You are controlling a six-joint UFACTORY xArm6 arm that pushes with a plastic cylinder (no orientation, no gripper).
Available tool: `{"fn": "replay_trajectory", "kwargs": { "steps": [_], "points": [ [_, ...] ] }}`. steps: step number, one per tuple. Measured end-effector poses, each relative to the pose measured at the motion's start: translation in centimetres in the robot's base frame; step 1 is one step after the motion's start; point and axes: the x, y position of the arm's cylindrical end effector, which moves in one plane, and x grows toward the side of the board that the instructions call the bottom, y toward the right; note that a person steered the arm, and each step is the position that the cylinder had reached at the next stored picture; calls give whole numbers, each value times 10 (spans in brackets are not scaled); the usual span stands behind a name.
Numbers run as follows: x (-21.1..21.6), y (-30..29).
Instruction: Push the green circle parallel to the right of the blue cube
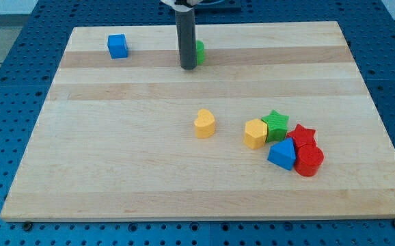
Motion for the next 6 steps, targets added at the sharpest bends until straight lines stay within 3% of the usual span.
{"fn": "replay_trajectory", "kwargs": {
  "steps": [1,2,4,6],
  "points": [
    [-9,-51],
    [-20,-48],
    [-20,33],
    [-27,10]
  ]
}}
